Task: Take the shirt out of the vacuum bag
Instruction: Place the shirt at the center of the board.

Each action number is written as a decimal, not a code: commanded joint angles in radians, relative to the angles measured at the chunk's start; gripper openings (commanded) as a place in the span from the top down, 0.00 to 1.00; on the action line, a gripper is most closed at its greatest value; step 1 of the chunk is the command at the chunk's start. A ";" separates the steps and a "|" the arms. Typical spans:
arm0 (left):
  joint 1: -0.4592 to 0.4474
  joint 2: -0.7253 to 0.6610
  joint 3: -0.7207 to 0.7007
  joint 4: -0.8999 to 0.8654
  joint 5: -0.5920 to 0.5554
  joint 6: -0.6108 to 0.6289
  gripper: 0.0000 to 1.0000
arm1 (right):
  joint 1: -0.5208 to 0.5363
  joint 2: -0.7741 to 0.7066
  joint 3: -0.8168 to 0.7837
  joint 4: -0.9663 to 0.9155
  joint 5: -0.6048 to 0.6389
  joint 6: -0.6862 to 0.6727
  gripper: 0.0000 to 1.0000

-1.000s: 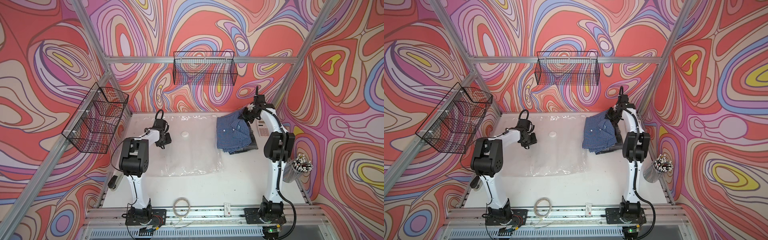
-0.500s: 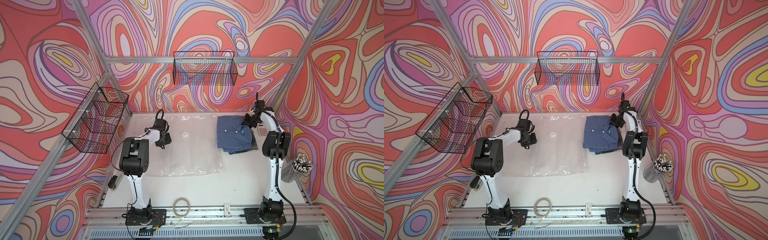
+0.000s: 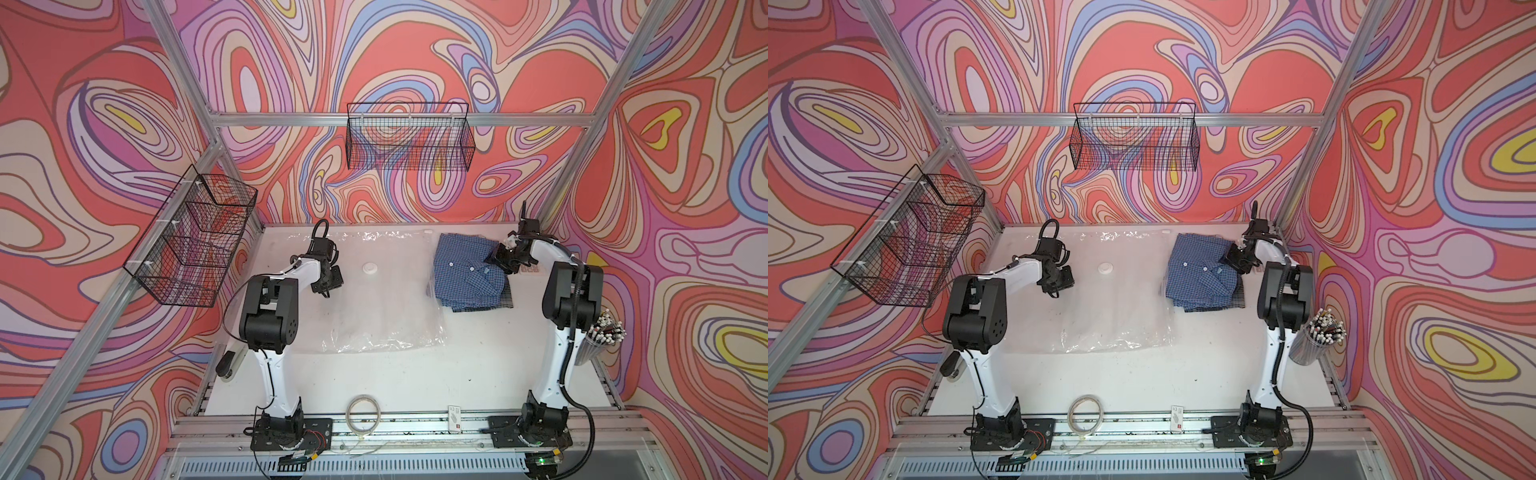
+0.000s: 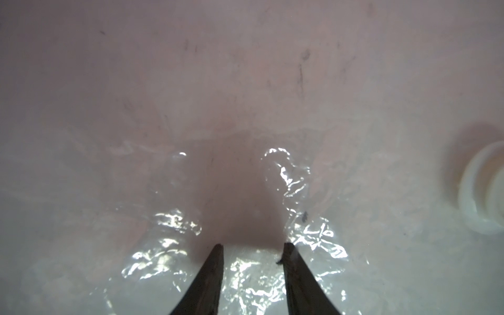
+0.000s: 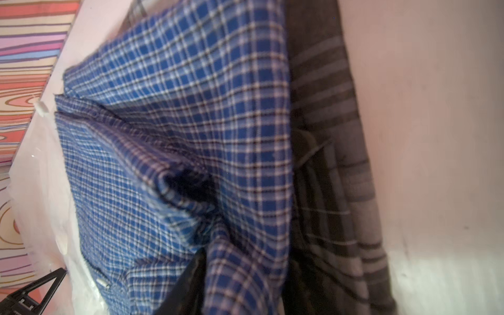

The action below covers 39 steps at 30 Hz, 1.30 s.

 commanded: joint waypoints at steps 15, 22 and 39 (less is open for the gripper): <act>-0.003 0.033 -0.013 -0.052 0.003 -0.001 0.60 | -0.006 -0.295 -0.172 0.056 0.000 -0.013 0.33; -0.002 0.030 -0.017 -0.047 0.008 -0.001 0.59 | -0.006 -0.438 -0.437 0.144 -0.012 0.021 0.34; -0.010 0.037 -0.016 -0.035 0.020 -0.010 0.60 | -0.006 -0.527 -0.625 0.173 0.046 0.034 0.42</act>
